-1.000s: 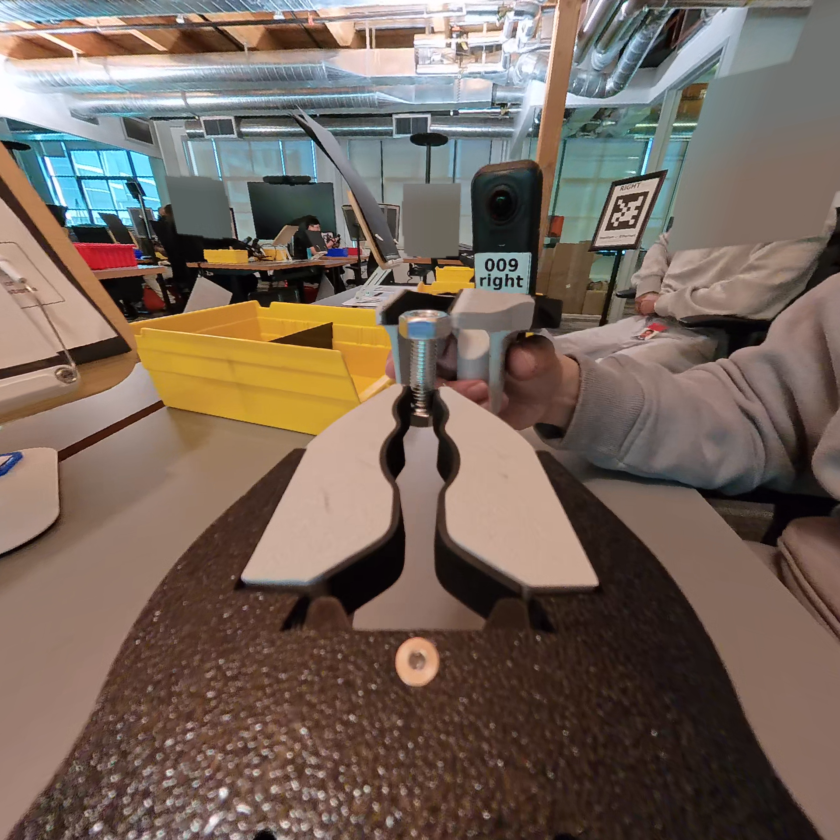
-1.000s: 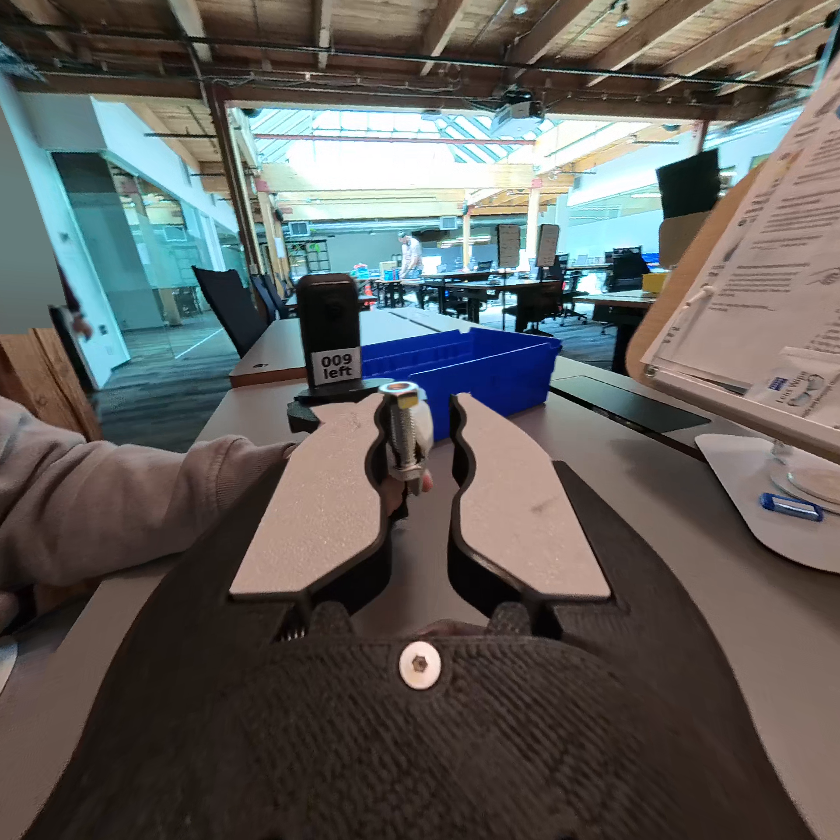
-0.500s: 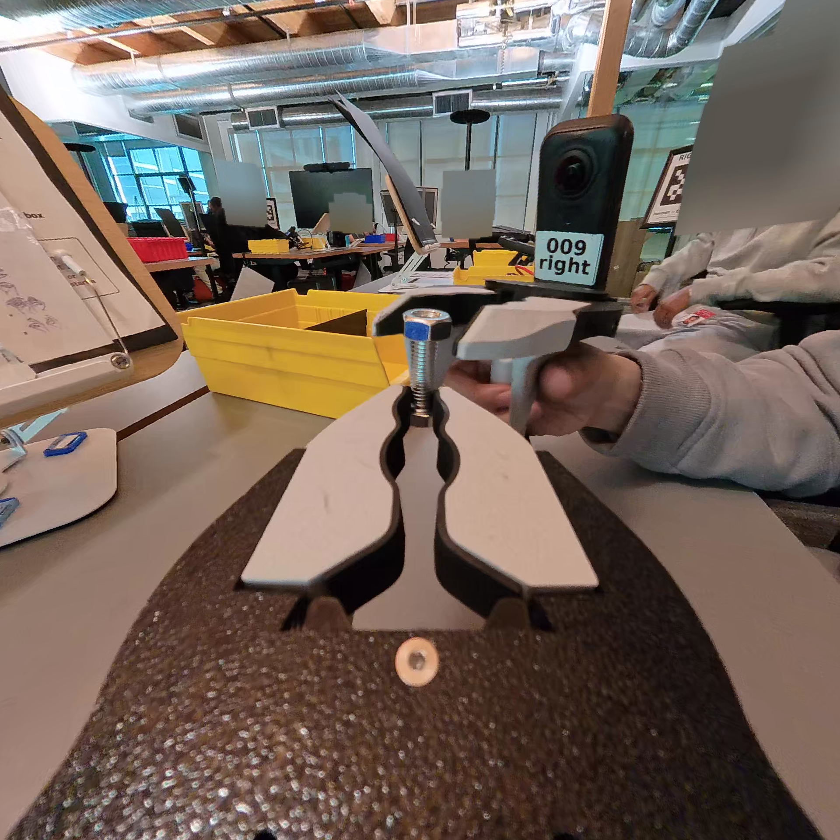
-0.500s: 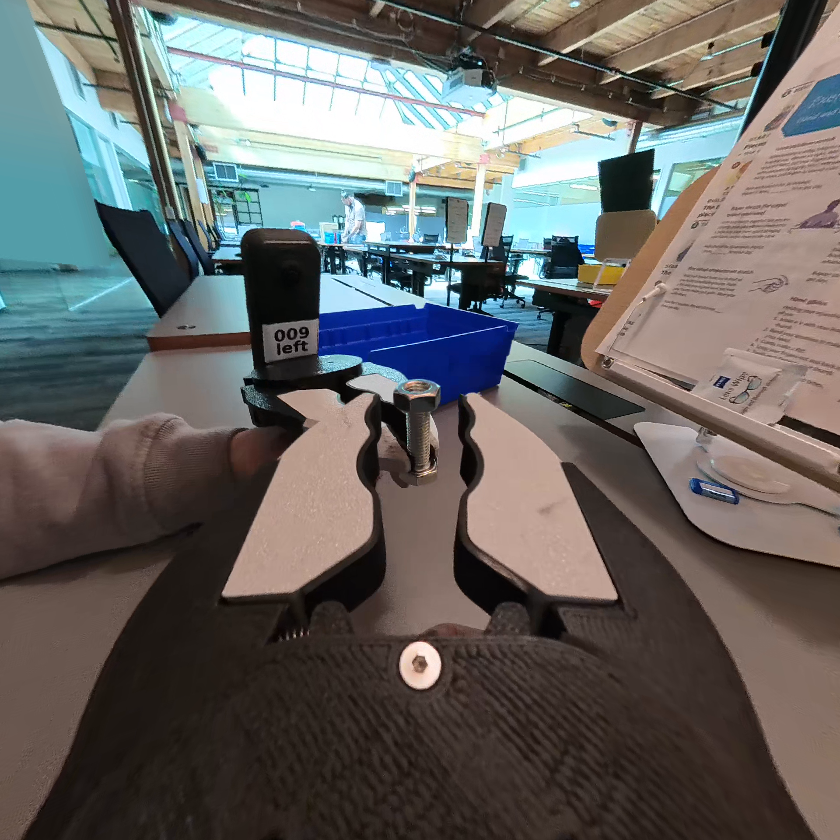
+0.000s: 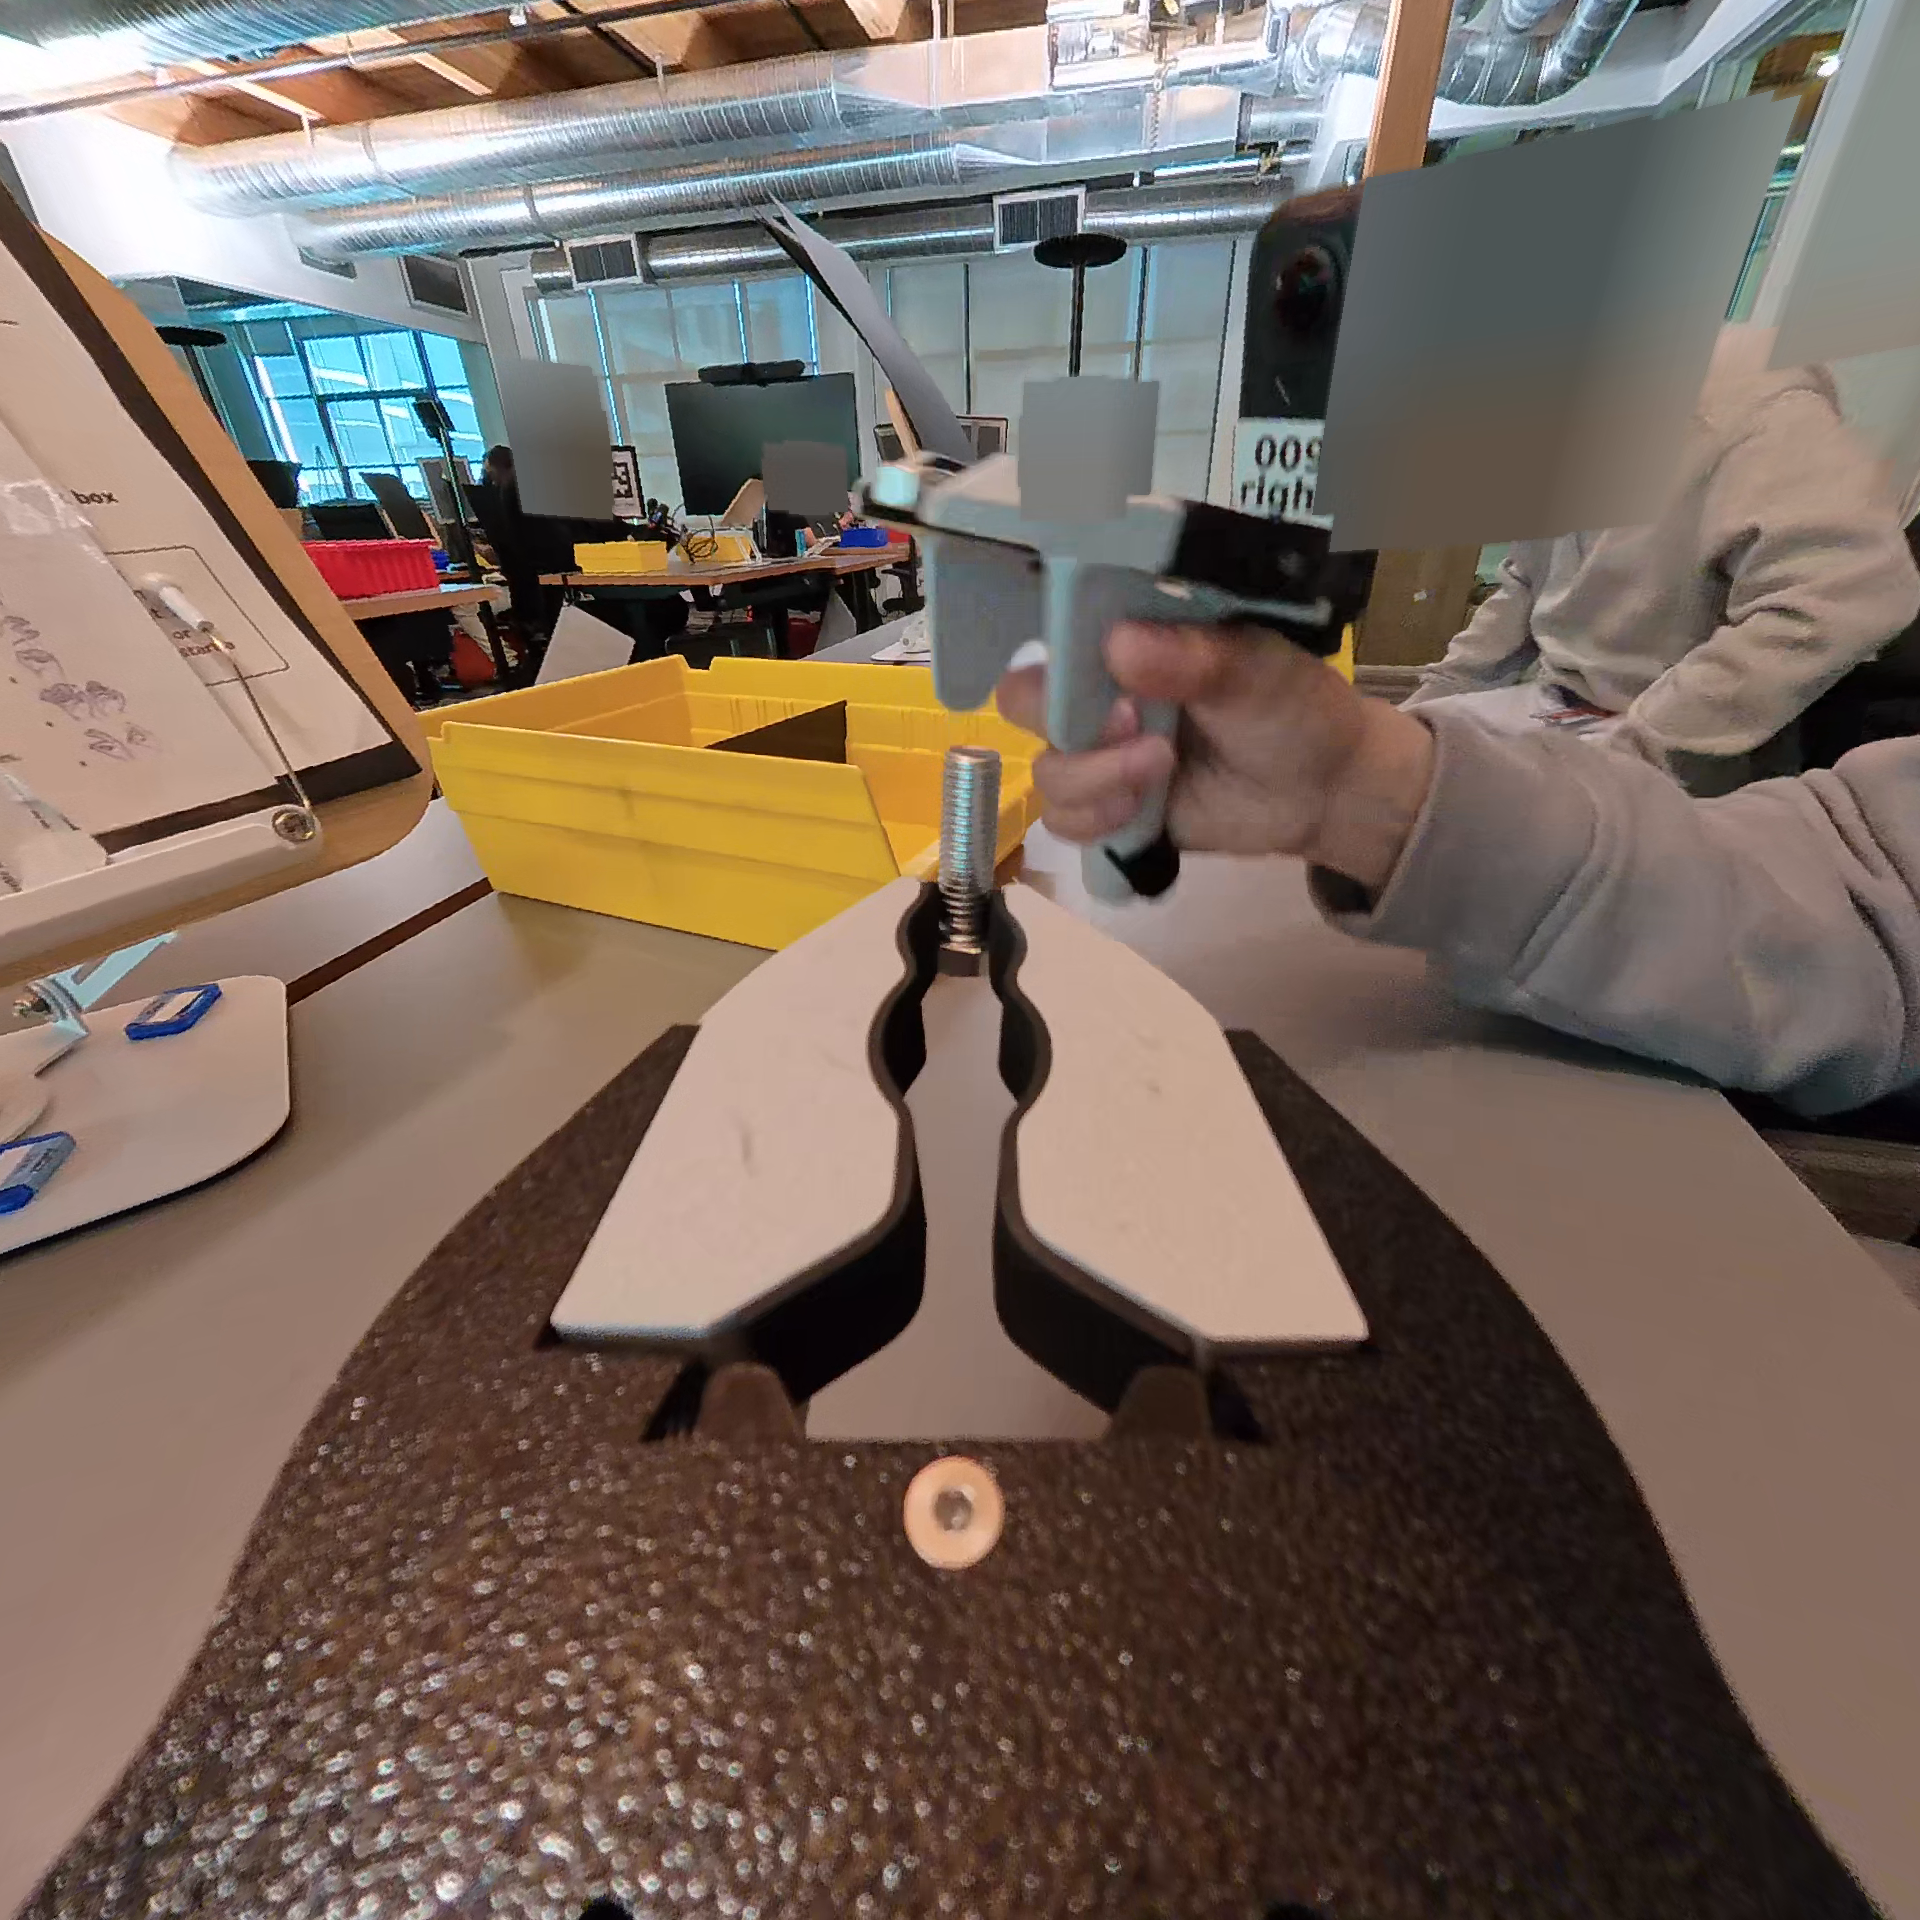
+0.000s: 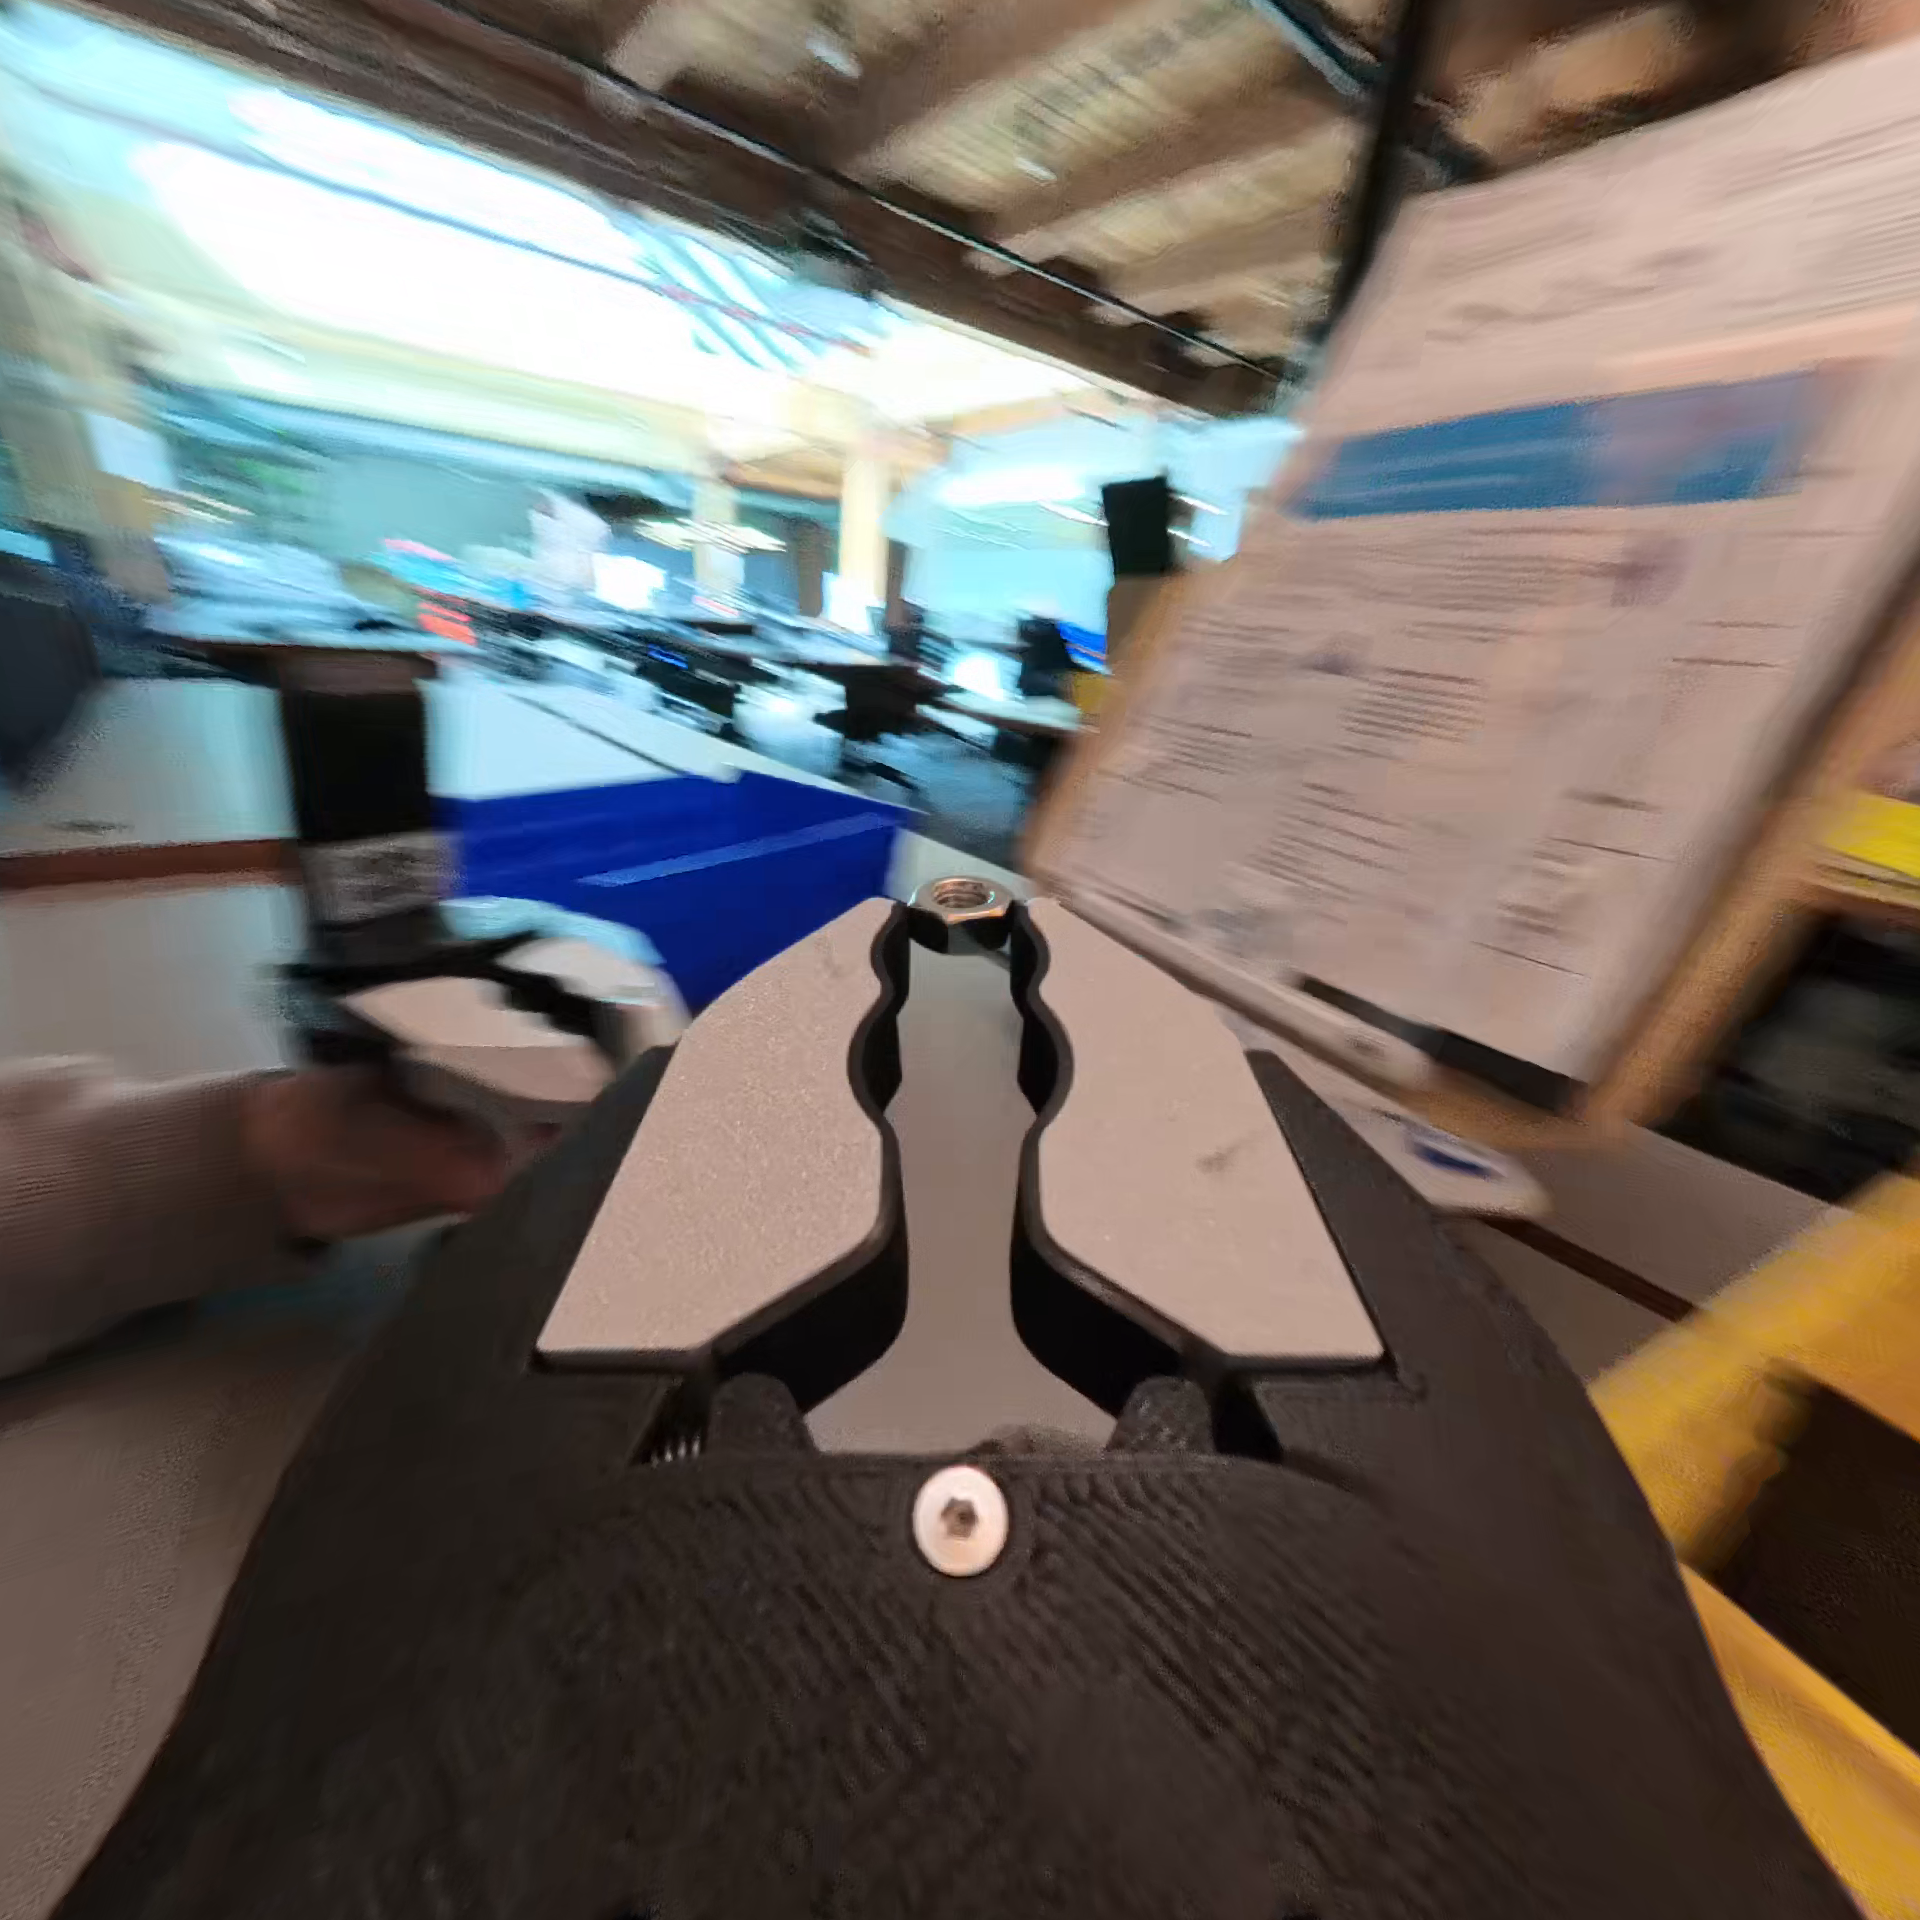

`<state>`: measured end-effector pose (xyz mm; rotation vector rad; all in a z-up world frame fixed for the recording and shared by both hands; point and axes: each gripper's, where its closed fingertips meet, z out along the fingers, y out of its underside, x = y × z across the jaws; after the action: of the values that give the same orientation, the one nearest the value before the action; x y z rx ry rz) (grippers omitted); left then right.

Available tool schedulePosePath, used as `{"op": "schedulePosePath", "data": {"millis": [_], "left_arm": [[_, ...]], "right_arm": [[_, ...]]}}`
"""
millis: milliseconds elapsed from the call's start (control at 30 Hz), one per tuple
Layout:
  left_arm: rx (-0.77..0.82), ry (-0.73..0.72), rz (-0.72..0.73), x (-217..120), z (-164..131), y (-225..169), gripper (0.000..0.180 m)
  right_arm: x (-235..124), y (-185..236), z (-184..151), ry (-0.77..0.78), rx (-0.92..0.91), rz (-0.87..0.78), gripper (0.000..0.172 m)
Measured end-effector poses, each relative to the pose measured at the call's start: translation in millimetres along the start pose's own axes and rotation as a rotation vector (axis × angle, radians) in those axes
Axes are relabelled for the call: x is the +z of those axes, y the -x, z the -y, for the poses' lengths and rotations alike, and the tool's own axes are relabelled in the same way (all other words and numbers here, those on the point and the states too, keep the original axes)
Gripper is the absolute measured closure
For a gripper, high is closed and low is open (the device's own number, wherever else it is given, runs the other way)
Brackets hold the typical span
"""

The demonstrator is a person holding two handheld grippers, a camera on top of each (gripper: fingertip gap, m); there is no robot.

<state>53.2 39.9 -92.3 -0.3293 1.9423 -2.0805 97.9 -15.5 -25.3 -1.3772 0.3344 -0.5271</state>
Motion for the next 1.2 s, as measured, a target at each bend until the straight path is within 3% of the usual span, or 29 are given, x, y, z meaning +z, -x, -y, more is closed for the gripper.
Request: {"op": "schedulePosePath", "data": {"millis": [133, 200, 400, 467, 500, 600, 700, 800, 900, 1000, 1200], "left_arm": [[-0.010, 0.001, 0.005, 0.4, -0.5, 1.2, 0.172], [-0.015, 0.006, 0.002, 1.6, -2.3, 1.1, 0.172], [-0.011, 0.022, -0.012, 4.9, -5.8, -2.2, 0.172], [-0.014, 0.023, -0.011, 4.7, -6.3, -1.8, 0.172], [-0.016, 0.022, -0.011, 4.4, -6.5, -1.4, 0.172], [-0.018, 0.025, -0.007, 3.8, -7.3, -0.2, 0.172], [-0.020, 0.022, -0.001, 3.3, -6.7, 0.9, 0.172], [-0.016, 0.014, 0.002, 3.5, -5.1, 0.6, 0.172], [-0.010, 0.009, -0.008, 5.0, -5.1, -2.1, 0.172], [-0.001, 0.003, -0.024, 6.6, -4.0, -6.4, 0.172], [0.006, 0.002, -0.044, 7.9, -2.9, -10.5, 0.172]], "right_arm": [[-62.4, -117.0, -28.8, 0.348, -0.129, -0.471, 0.154], [-95.0, -149.0, -52.5, 0.498, -0.154, -0.582, 0.154], [-126.2, -163.2, -113.7, 0.755, -0.021, -0.567, 0.153], [-128.4, -164.3, -118.4, 0.791, -0.053, -0.581, 0.151], [-127.8, -164.4, -117.8, 0.789, -0.060, -0.584, 0.141], [-119.6, -159.0, -106.2, 0.707, -0.028, -0.540, 0.130], [-87.5, -130.3, -77.0, 0.503, -0.045, -0.334, 0.119], [-44.3, -38.3, -44.2, 0.252, -0.001, 0.118, 0.137], [-13.5, 31.7, -34.8, 0.173, 0.067, 0.350, 0.144], [1.3, 72.9, -40.4, 0.183, 0.015, 0.439, 0.146], [13.2, 85.5, -48.3, 0.168, -0.051, 0.395, 0.159]]}}
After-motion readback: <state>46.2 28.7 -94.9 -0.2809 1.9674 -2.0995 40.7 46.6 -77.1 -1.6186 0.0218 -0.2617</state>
